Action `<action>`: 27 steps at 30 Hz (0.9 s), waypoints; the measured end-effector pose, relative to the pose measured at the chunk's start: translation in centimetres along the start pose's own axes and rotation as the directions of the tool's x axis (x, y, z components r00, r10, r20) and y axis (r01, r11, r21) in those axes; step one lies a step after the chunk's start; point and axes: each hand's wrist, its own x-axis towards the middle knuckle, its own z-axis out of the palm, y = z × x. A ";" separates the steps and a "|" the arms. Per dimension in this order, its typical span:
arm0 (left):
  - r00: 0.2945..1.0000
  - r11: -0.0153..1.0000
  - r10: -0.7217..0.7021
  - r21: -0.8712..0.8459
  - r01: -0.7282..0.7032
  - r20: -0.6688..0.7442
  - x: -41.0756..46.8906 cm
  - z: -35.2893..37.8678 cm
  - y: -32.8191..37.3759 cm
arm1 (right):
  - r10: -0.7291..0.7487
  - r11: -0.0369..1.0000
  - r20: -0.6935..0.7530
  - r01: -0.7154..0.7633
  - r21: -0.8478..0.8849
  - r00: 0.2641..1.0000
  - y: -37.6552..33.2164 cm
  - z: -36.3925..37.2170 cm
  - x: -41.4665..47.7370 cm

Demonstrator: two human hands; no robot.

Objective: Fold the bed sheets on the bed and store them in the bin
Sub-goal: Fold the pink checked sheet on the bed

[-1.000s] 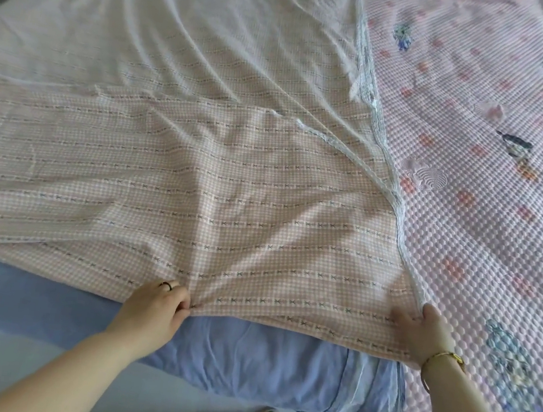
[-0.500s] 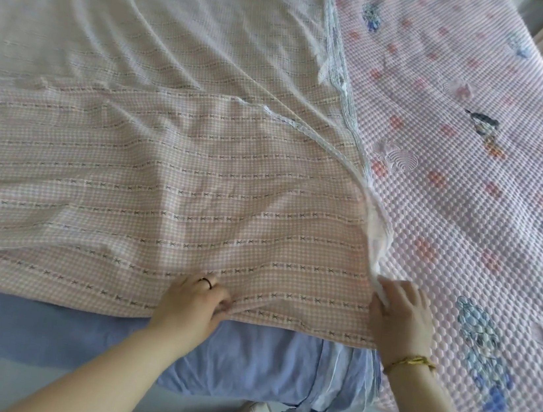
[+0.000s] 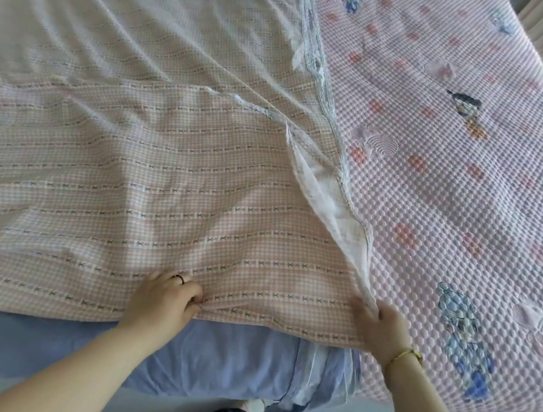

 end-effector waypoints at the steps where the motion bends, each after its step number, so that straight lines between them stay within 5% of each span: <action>1: 1.000 0.999 -0.014 -0.030 0.015 0.014 -0.1 -0.1 -0.1 | 0.042 0.997 0.016 -0.043 0.061 0.999 0.2 -0.4 0.3; 4: 0.999 0.991 -0.019 -0.129 0.023 0.032 -0.6 -0.9 0.0 | 0.048 0.979 -0.054 -0.036 0.199 0.997 0.1 -1.7 0.1; 8: 1.000 0.963 0.005 -0.271 -0.001 0.013 -1.6 -2.9 1.5 | -0.110 0.955 -0.235 0.168 0.246 0.966 0.4 -4.8 -0.8; 11: 0.998 0.976 0.027 -0.217 -0.014 0.056 -1.8 -2.6 2.9 | -0.089 0.971 -0.294 0.149 0.187 0.952 1.8 -4.9 -0.5; 15: 0.963 0.952 -0.067 -0.272 0.140 0.262 -2.2 -0.7 3.5 | -0.110 0.991 -0.303 0.129 0.043 0.947 2.5 -3.5 0.7; 18: 0.957 0.914 -0.111 -0.350 0.203 0.266 -1.9 -0.8 5.0 | -0.138 0.981 -0.436 0.183 0.064 0.889 2.0 -5.1 0.9; 21: 0.957 0.846 -0.139 -0.472 0.248 0.254 -1.7 -0.8 6.0 | -0.075 0.996 -0.434 0.085 0.004 0.898 2.1 -5.8 1.2; 25: 0.888 0.667 -0.384 -0.589 0.456 0.253 -3.2 -0.5 2.4 | 0.041 0.993 -0.230 -0.065 -0.096 0.972 2.0 -4.0 2.1; 27: 0.729 0.540 -0.678 -0.611 0.579 0.092 -4.6 -1.5 -0.7 | 0.046 0.995 -0.215 -0.064 -0.076 0.975 1.3 -3.4 2.3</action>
